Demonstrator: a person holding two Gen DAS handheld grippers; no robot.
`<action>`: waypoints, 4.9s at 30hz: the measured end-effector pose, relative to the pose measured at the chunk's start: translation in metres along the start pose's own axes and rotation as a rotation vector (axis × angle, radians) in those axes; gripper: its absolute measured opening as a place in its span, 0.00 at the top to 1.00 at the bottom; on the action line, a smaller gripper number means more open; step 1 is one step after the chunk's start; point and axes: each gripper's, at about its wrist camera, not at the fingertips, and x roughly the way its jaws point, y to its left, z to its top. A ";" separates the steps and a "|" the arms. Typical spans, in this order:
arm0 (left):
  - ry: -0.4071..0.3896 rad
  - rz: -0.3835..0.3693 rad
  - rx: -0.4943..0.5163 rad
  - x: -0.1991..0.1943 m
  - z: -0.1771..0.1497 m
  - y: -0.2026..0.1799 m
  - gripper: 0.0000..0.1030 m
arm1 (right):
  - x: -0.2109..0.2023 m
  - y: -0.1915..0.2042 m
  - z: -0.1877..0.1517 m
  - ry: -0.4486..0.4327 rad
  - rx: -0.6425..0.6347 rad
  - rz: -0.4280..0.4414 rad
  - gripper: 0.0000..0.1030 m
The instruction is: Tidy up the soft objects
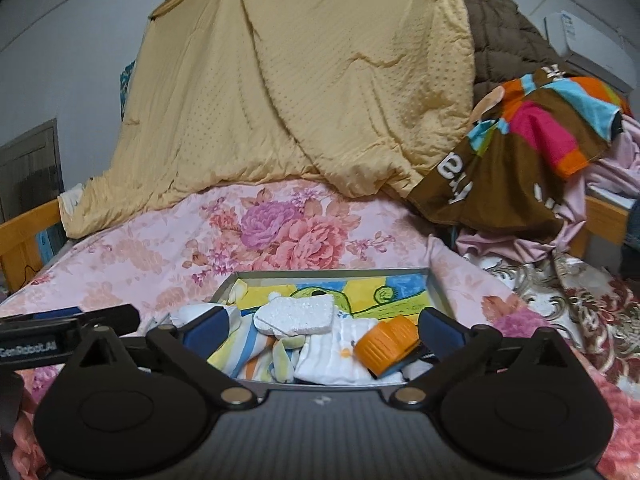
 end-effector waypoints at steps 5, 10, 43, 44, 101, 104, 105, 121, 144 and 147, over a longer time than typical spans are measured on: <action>-0.009 -0.008 0.003 -0.029 -0.004 -0.011 0.01 | -0.028 -0.005 -0.007 -0.016 0.009 -0.003 0.00; -0.030 -0.011 0.026 -0.054 -0.010 -0.025 0.01 | -0.054 -0.010 -0.016 -0.025 -0.002 -0.006 0.00; 0.018 0.081 0.070 -0.159 -0.072 -0.055 0.01 | -0.160 -0.017 -0.061 0.003 -0.011 0.020 0.00; 0.019 0.082 0.074 -0.161 -0.073 -0.056 0.01 | -0.161 -0.017 -0.062 0.007 -0.011 0.020 0.00; 0.144 0.149 0.074 -0.169 -0.098 -0.059 0.01 | -0.171 -0.005 -0.096 0.160 -0.064 -0.026 0.00; 0.145 0.149 0.076 -0.169 -0.098 -0.060 0.01 | -0.170 -0.005 -0.097 0.164 -0.069 -0.025 0.00; 0.145 0.149 0.076 -0.169 -0.098 -0.060 0.01 | -0.170 -0.005 -0.097 0.165 -0.070 -0.025 0.00; 0.163 0.156 0.078 -0.167 -0.100 -0.060 0.01 | -0.168 -0.006 -0.100 0.183 -0.080 -0.025 0.00; 0.233 0.188 0.082 -0.159 -0.104 -0.058 0.01 | -0.163 -0.003 -0.101 0.223 -0.094 -0.040 0.00; 0.234 0.188 0.083 -0.159 -0.104 -0.058 0.01 | -0.163 -0.003 -0.101 0.224 -0.093 -0.042 0.00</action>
